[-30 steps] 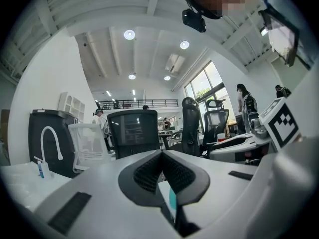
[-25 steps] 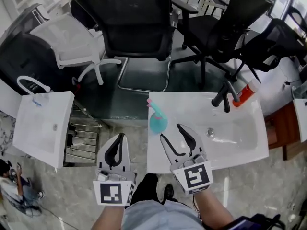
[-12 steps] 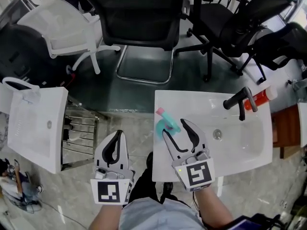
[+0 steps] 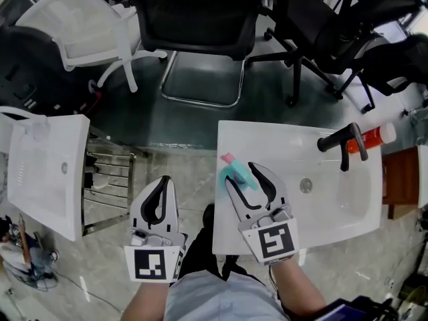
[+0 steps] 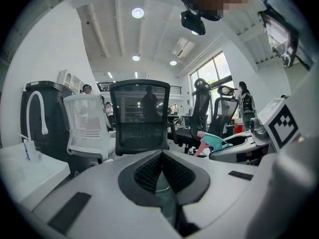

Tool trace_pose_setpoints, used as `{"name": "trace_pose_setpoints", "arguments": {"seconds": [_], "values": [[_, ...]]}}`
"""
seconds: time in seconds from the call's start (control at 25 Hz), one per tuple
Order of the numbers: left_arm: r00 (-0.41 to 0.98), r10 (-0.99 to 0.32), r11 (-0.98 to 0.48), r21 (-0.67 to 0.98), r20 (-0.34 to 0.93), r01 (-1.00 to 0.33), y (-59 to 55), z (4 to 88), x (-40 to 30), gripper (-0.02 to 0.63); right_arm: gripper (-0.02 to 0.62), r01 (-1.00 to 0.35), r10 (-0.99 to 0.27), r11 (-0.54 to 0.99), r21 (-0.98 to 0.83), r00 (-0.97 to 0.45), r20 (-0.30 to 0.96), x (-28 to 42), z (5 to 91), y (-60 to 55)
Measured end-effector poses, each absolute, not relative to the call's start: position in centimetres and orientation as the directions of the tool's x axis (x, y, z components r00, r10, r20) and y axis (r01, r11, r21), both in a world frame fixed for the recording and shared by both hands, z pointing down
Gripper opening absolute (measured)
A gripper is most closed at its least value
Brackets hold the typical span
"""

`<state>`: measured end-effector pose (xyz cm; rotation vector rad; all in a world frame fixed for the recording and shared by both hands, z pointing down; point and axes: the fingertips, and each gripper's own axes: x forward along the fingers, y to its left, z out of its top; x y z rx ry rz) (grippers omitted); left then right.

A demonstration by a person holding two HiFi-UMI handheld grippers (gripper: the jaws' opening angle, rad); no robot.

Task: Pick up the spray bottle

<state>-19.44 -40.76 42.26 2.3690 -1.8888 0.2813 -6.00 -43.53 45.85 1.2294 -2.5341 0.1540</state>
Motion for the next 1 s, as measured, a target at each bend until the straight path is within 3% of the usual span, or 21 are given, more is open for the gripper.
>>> {"name": "trace_pose_setpoints", "arguments": {"seconds": [1.0], "values": [[0.198, -0.96, -0.206, -0.024, 0.2, -0.978, -40.8, 41.5, -19.2, 0.018, 0.161, -0.763, -0.73, 0.645, 0.045, -0.599, 0.328, -6.5, 45.8, -43.4]]}}
